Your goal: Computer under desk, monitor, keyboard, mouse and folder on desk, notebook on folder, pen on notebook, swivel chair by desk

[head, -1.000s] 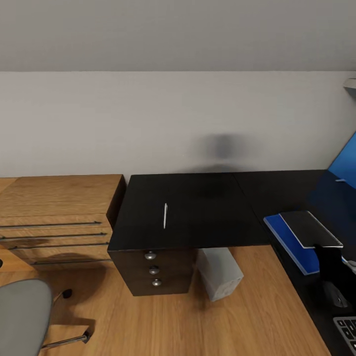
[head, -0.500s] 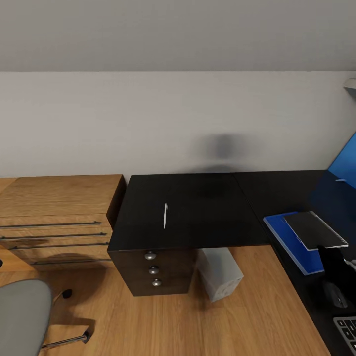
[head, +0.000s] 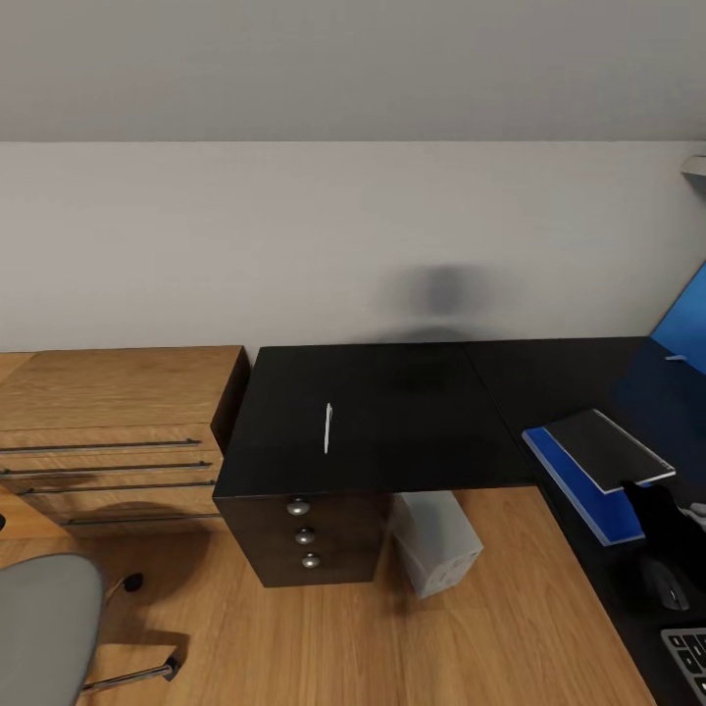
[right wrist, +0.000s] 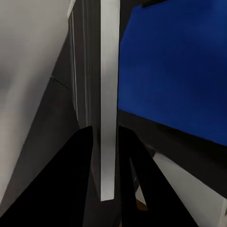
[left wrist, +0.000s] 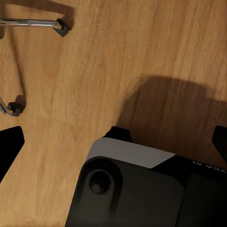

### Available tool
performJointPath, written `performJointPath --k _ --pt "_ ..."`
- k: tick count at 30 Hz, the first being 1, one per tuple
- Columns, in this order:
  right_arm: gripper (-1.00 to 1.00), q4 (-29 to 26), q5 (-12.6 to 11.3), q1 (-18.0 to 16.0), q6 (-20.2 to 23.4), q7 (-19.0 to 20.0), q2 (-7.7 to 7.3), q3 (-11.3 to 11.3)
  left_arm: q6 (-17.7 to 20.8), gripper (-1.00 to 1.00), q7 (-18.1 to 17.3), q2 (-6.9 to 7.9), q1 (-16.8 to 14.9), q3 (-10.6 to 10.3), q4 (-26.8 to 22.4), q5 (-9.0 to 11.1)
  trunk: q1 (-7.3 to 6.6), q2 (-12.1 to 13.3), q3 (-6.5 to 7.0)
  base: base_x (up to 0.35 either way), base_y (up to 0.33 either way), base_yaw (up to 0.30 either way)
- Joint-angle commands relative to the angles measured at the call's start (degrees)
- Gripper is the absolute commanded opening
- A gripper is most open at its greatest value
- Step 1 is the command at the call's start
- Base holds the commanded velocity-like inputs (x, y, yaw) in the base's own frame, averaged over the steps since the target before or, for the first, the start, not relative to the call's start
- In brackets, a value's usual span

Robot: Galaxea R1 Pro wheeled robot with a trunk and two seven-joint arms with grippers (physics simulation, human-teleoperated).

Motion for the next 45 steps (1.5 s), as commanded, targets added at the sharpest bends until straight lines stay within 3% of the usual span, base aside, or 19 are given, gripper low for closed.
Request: performJointPath --k 1,26,32,45 --pt "-1.00 -0.06 -0.60 -0.04 0.23 -0.31 -0.09 -0.06 -0.28 1.00 0.34 0.04 -0.06 -0.30 -0.04 0.54 0.00 -0.04 -0.05 0.000 0.000 0.000" --pt "-1.00 2.36 -0.67 -0.04 1.17 -0.76 -0.60 -0.07 -0.54 1.00 0.43 0.11 -0.06 -0.30 -0.07 0.55 0.00 -0.04 -0.05 0.086 -0.024 0.000" --pt "-1.00 2.87 -0.67 -0.04 1.19 -3.27 -0.81 -0.12 -0.54 1.00 0.43 0.11 -0.06 -0.30 -0.05 0.55 0.00 -0.04 -0.05 0.001 0.000 0.000" --pt "-1.00 3.04 -0.67 -0.04 1.19 -3.93 -1.04 0.05 -0.54 1.00 0.43 0.11 -0.06 -0.30 -0.07 0.55 0.00 -0.04 -0.05 0.000 0.000 0.000"
